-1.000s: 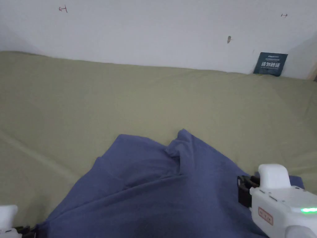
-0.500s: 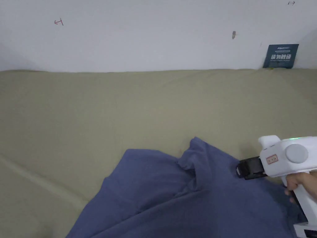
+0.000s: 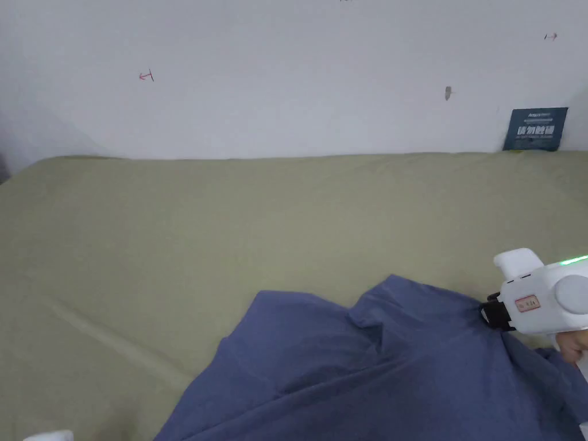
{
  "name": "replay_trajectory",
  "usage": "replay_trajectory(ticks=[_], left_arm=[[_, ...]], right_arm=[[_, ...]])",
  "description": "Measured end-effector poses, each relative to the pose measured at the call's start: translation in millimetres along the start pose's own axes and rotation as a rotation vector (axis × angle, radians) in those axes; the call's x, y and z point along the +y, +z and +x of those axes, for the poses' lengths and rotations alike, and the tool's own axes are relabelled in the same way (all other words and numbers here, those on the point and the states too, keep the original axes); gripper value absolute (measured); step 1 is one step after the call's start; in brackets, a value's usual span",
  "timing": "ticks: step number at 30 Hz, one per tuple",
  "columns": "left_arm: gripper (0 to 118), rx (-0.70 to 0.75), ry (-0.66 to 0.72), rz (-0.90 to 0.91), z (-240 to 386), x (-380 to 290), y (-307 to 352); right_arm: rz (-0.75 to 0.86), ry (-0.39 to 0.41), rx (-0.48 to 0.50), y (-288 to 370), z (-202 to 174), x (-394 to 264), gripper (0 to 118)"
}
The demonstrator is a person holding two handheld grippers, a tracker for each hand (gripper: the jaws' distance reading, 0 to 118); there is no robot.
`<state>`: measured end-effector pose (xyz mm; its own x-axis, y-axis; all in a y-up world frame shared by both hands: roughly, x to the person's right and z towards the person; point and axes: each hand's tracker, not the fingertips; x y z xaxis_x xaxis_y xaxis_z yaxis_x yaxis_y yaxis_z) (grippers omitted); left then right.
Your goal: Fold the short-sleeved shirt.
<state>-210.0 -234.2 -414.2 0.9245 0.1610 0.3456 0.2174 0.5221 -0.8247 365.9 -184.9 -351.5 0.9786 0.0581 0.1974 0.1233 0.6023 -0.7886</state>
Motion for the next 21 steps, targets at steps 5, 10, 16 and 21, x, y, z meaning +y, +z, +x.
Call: replay_trajectory(ticks=[5,10,16,21], left_arm=[[2,-0.05,0.004,0.104,13,26,51],[2,-0.033,-0.08,0.247,43,71,114],[2,-0.053,-0.107,0.411,85,141,199],[2,-0.086,-0.094,0.508,117,195,249]], right_arm=[[0.176,0.005,0.014,96,-3,11,3],[0.344,0.019,-0.015,197,2,25,3],[0.533,-0.02,-0.089,306,23,30,3],[0.667,-0.113,-0.149,362,45,31,3]])
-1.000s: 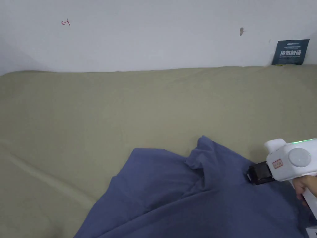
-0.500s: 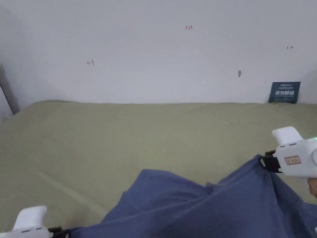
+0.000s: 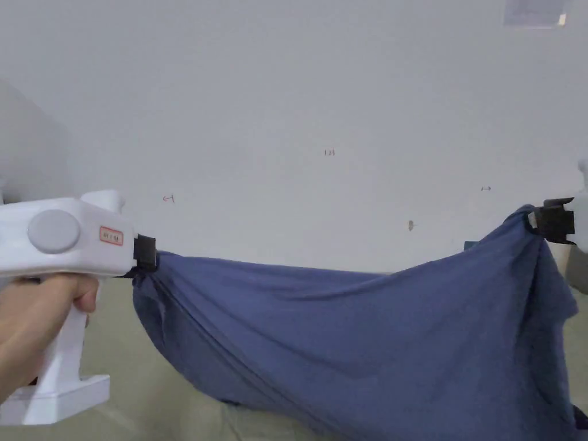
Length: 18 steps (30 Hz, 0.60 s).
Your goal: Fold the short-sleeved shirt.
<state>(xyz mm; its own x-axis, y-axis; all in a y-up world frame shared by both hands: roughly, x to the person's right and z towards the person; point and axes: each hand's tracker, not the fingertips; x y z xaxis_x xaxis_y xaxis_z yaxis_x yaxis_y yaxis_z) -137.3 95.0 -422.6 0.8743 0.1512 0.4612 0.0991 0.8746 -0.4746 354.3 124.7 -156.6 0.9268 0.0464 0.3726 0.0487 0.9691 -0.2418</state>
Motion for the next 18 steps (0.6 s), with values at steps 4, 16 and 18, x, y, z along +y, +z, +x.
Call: replay_trajectory(ticks=[4,16,18], left_arm=[[2,0.063,-0.051,0.093,22,41,8],[2,0.166,-0.069,0.086,18,110,-27],[2,0.172,-0.073,0.088,19,116,-39]], right_arm=[[0.017,-0.03,-0.029,6,10,18,3],[0.028,-0.066,-0.064,-44,10,68,3],[0.022,-0.066,-0.071,-61,9,75,3]])
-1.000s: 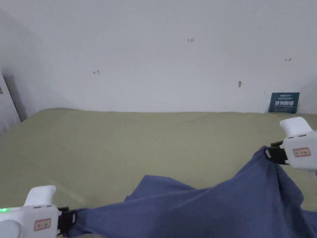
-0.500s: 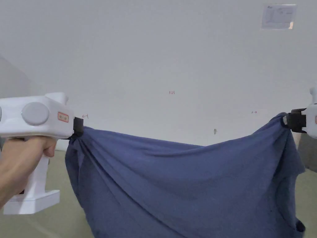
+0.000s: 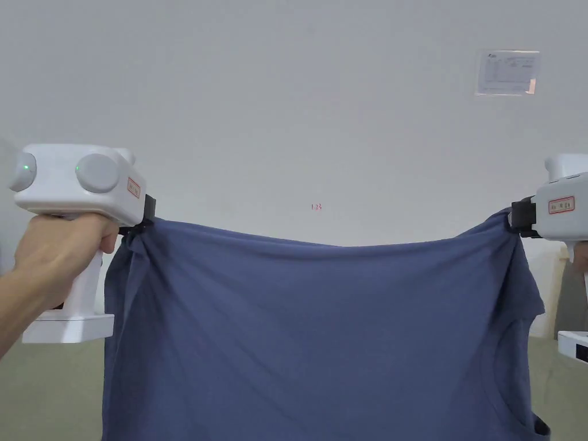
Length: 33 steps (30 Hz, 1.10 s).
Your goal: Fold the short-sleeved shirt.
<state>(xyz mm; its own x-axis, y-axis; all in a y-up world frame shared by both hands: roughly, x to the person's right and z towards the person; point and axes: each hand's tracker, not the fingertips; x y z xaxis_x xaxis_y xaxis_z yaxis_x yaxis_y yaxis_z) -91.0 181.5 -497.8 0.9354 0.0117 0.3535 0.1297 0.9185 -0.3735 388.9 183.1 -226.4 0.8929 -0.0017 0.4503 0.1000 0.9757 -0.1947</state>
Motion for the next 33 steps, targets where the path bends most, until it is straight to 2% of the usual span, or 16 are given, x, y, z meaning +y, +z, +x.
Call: replay_trajectory(ticks=[4,11,18,23,28,33], left_arm=[[2,0.038,-0.061,-0.012,10,14,-31],[2,0.06,-0.028,0.002,23,39,-94],[2,0.096,-0.067,0.002,39,49,-155],[2,0.104,-0.052,0.013,43,55,-191],[2,0.123,-0.07,-0.003,44,31,-219],[2,0.071,-0.06,-0.078,37,-23,-240]], right_arm=[[-0.009,0.0,-0.02,-40,-1,14,3],[-0.024,0.011,-0.06,-113,-4,31,3],[-0.047,0.067,-0.092,-179,-11,29,3],[-0.048,0.055,-0.099,-216,-17,32,3],[-0.053,0.04,-0.094,-240,-20,11,3],[-0.123,0.02,-0.057,-244,-15,-55,3]])
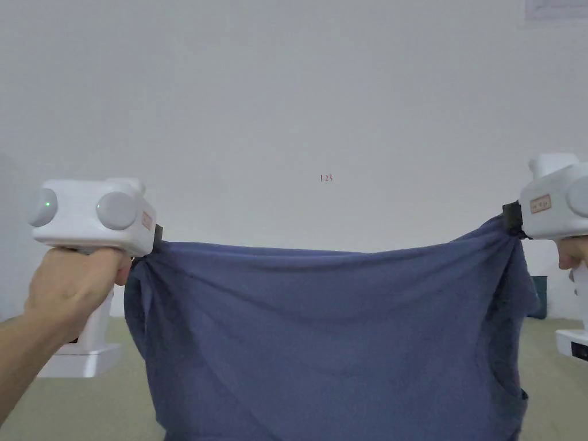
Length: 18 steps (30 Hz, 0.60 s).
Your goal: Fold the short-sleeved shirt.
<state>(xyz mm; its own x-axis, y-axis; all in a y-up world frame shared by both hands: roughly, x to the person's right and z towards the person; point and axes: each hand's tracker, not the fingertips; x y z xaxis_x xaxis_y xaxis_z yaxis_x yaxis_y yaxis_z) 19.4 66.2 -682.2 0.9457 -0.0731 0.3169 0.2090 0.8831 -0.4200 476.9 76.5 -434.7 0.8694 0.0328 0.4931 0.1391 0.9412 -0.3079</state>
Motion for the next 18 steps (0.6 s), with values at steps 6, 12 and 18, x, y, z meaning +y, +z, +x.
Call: replay_trajectory(ticks=[6,12,18], left_arm=[[2,-0.06,-0.004,-0.052,-8,-94,14],[2,-0.104,-0.029,-0.166,-20,-200,62],[2,-0.152,0.029,-0.269,-42,-305,124]], right_arm=[[-0.059,-0.085,0.056,34,13,-104,3],[-0.15,-0.131,0.081,104,18,-211,3],[-0.266,-0.139,0.105,184,30,-306,3]])
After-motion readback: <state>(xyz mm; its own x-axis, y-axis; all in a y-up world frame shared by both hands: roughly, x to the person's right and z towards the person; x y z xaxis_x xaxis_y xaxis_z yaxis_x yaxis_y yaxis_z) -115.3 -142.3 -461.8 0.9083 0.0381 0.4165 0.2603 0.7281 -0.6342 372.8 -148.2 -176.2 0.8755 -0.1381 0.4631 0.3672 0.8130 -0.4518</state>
